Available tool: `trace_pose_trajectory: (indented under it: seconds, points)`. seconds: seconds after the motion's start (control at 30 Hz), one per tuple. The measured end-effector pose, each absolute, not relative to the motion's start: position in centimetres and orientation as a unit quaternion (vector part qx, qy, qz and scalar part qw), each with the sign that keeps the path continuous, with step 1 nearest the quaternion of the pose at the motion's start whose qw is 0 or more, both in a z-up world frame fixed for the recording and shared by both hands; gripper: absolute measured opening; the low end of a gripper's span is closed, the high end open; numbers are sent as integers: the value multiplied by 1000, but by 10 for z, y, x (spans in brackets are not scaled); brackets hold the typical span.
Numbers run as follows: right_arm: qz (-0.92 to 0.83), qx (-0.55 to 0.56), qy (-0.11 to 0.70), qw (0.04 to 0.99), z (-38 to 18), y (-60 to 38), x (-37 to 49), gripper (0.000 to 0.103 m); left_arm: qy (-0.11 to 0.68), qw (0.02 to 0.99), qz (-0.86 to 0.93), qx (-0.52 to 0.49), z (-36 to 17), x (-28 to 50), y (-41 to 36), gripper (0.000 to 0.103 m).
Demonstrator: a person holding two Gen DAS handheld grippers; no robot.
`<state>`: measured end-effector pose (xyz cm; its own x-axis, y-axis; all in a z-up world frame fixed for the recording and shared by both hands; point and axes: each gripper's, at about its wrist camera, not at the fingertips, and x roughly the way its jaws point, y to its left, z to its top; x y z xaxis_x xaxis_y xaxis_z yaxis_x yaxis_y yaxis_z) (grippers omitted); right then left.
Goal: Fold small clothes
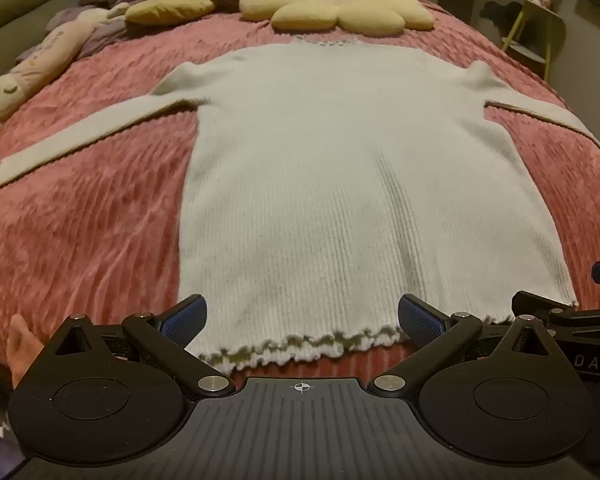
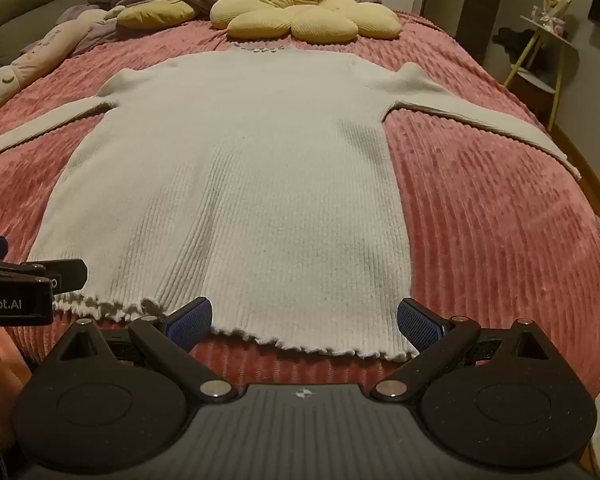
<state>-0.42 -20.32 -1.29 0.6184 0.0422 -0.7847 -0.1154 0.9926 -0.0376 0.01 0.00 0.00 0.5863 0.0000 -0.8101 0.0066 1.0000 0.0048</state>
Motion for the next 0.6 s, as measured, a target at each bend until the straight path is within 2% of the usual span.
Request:
trace_pose_trajectory:
  seconds: [0.6]
  points:
    - [46,-39,439,897,-14,-204,-2,99,466,885,-4,4,-5,1,0,103]
